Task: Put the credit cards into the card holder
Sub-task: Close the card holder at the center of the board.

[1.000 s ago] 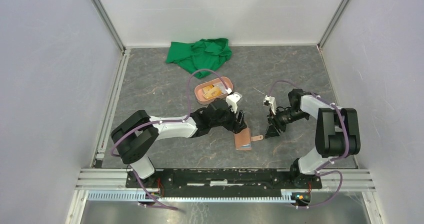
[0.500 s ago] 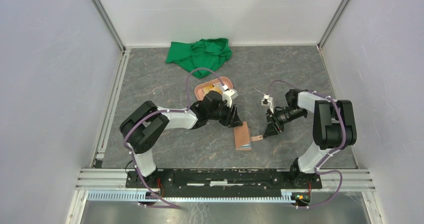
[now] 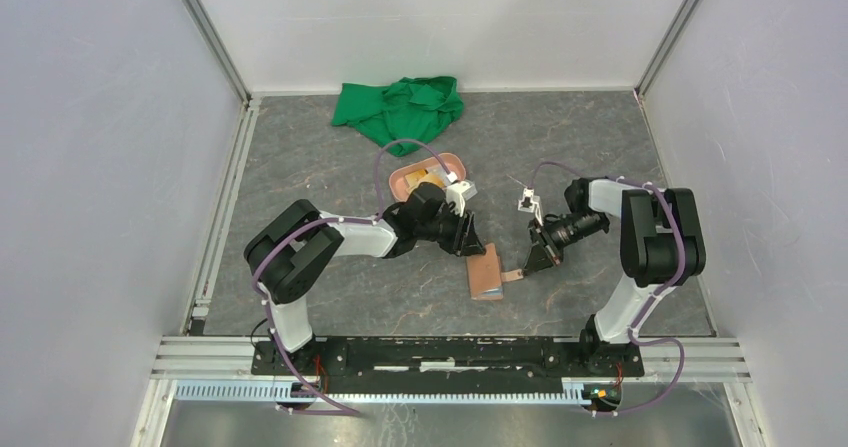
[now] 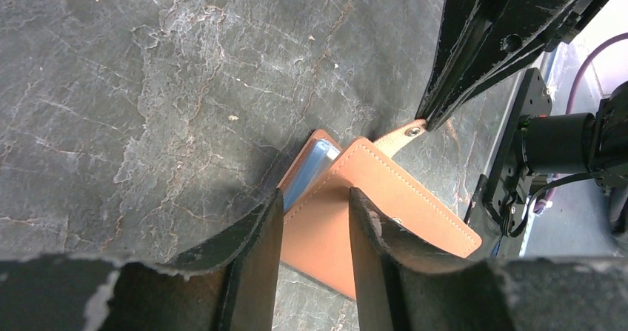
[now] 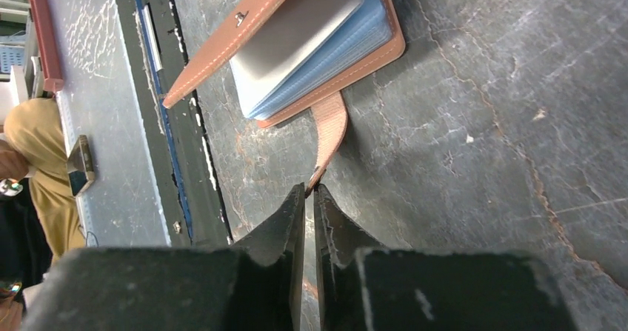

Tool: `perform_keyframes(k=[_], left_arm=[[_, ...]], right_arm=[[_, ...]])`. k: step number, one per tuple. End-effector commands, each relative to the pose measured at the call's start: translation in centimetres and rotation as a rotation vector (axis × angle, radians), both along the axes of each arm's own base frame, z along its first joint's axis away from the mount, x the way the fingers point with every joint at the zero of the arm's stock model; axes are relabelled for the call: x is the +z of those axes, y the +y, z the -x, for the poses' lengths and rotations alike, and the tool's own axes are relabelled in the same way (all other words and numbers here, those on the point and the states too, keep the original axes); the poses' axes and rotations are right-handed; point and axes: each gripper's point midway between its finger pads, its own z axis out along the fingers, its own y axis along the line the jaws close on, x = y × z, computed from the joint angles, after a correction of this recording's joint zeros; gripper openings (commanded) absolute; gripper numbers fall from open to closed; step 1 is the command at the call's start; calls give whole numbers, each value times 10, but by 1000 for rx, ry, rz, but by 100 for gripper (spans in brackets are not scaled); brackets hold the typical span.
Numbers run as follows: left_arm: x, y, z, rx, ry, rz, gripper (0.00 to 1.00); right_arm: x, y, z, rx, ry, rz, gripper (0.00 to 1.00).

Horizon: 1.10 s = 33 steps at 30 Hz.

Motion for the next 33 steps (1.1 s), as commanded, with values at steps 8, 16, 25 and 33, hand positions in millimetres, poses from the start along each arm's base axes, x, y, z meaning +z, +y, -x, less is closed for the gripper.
perform_keyframes(k=[8,16,25,33], left_arm=[[2,-6,17,-37,65,45,41],[0,-6,34,-44,88,50,41],[0,-11,39,-57,86,62,43],[-4,-22,34,-69,77,39,44]], right_arm=[[5,5,-12,-4,-25,-16,0],[18,3,-51,-66,-143,26,0],[20,12,-47,-34,-145,8,0],[23,17,-46,-8,-170,4,0]])
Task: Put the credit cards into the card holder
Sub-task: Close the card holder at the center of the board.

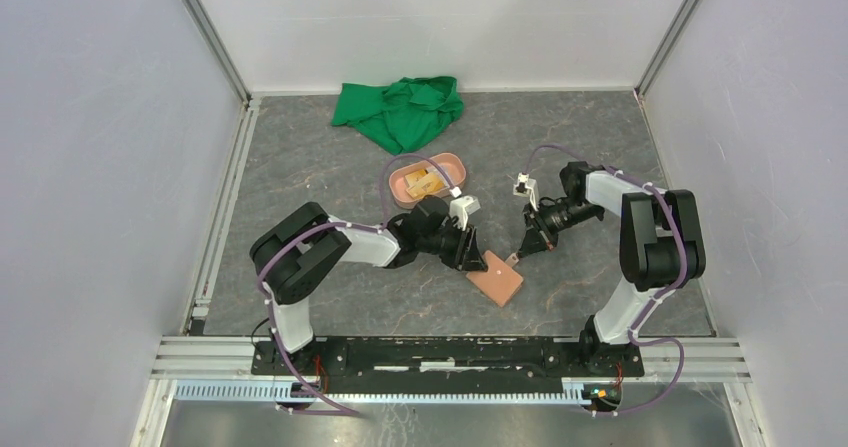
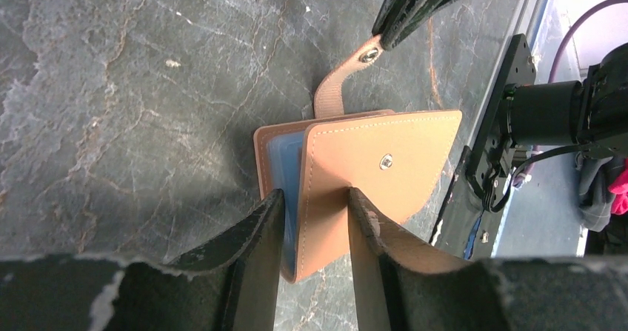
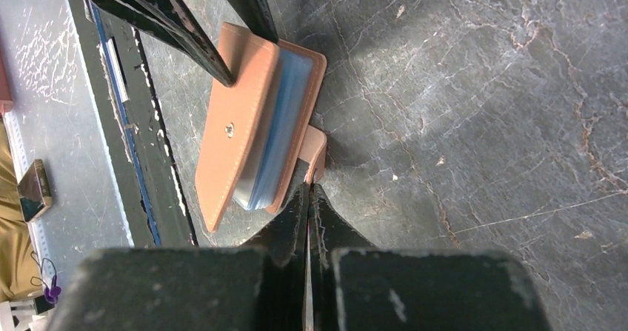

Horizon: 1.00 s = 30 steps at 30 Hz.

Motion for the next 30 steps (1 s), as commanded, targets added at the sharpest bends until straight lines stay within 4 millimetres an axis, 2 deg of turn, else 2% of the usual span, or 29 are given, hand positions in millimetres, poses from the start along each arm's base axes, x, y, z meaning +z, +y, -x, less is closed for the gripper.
perform_keyframes(k=[1,8,12,19,24,30], left_arm=[[11,-19,-4,-24,-20,31,44],[6,-22,-2,-49,-29,-15,40],[2,-26,-1,-72,-26,-46,25],[-4,-25,2,-79,-12,-91,10],[-7,-21,-2,-40,-6,-124,5],[-9,-20,-3,-9,13,-131,3]], right_arm=[[14,6,-7,15,-69,-27,0],[15,8,-9,25,-84,-23,0],[18,9,-12,25,-98,-23,0],[25,9,-15,36,-135,-21,0],[28,9,-3,103,-169,-12,0],[23,11,21,196,-176,2,0]])
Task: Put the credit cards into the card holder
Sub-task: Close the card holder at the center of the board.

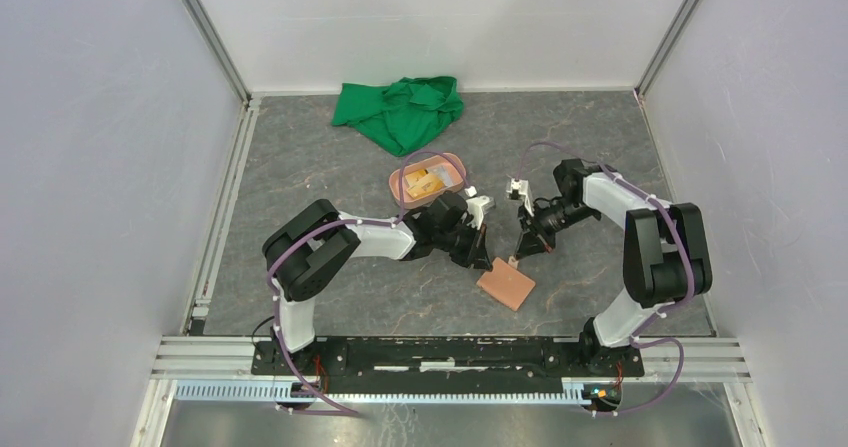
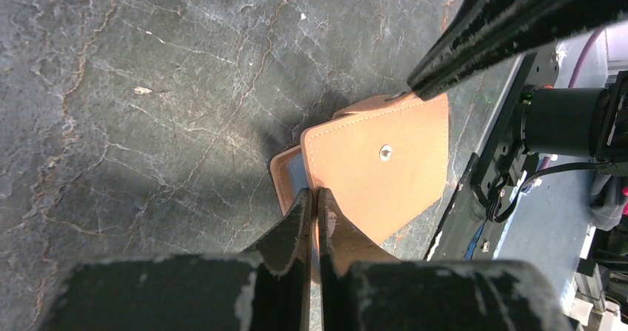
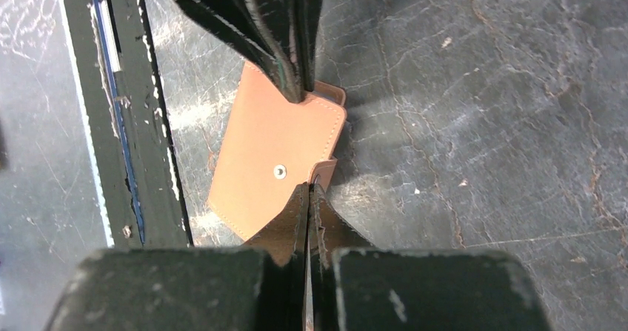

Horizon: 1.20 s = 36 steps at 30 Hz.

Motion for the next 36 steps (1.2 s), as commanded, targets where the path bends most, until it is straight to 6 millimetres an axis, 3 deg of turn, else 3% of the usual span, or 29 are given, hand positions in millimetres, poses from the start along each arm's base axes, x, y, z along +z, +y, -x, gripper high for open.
perform_keyframes(k=[1,7,14,36], left_arm=[[-2,0,-4,19,-23,-28,3],[-1,1,-5,53,-11,-28,2],[2,-1,-4,64,9,-12,2],[8,-5,0,70,21,13,2]], right_arm=[[4,2,18,94,-53,7,0],[-5,4,40,154,-56,31,0],[-12,7,52,181,-58,46,0],[-15,19,59,222,-49,46,0]])
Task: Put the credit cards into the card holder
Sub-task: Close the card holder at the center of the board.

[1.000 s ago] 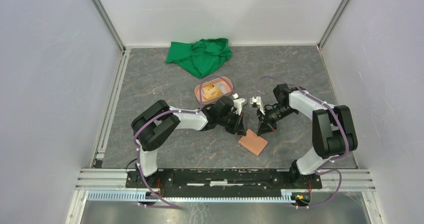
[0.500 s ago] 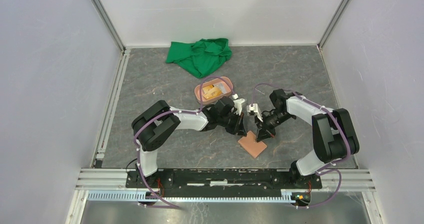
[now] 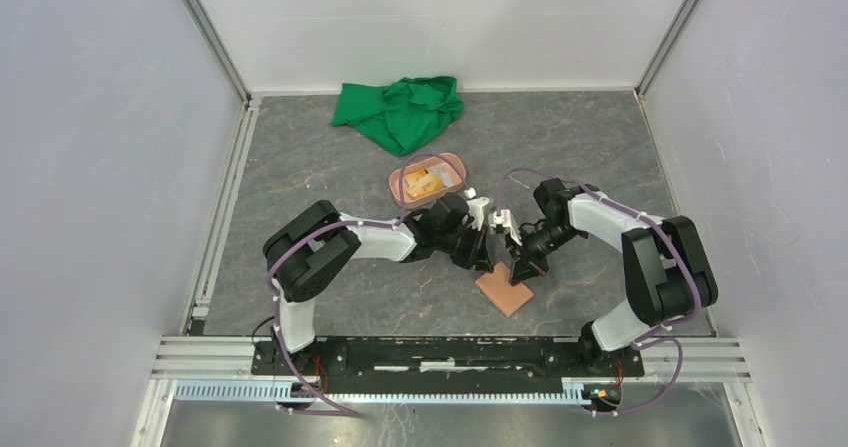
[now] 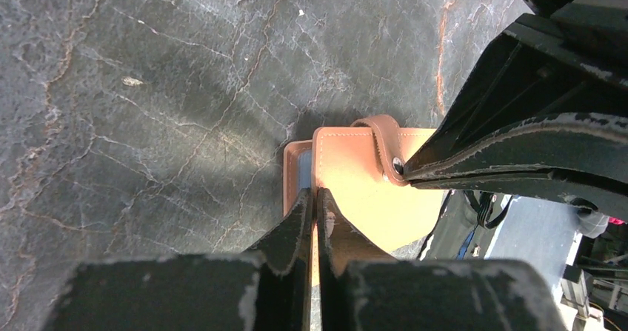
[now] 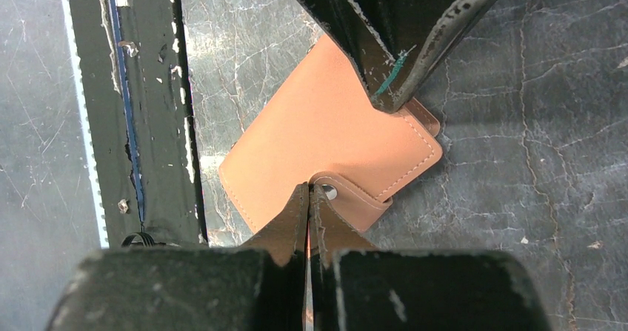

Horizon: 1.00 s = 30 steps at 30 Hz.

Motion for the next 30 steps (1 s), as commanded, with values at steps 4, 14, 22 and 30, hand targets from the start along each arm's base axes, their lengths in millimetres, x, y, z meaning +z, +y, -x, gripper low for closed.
perform_keyframes(k=[4,14,22,30], left_arm=[[9,-4,-2,38,0,18,2],[10,-4,-3,48,1,17,2],[15,-5,-4,68,1,33,3],[48,2,-20,166,-54,92,29]], right_arm=[[6,6,3,21,-8,-19,0],[-1,6,12,66,-13,16,0],[-8,4,14,72,-19,54,0],[-13,2,3,23,-37,95,0]])
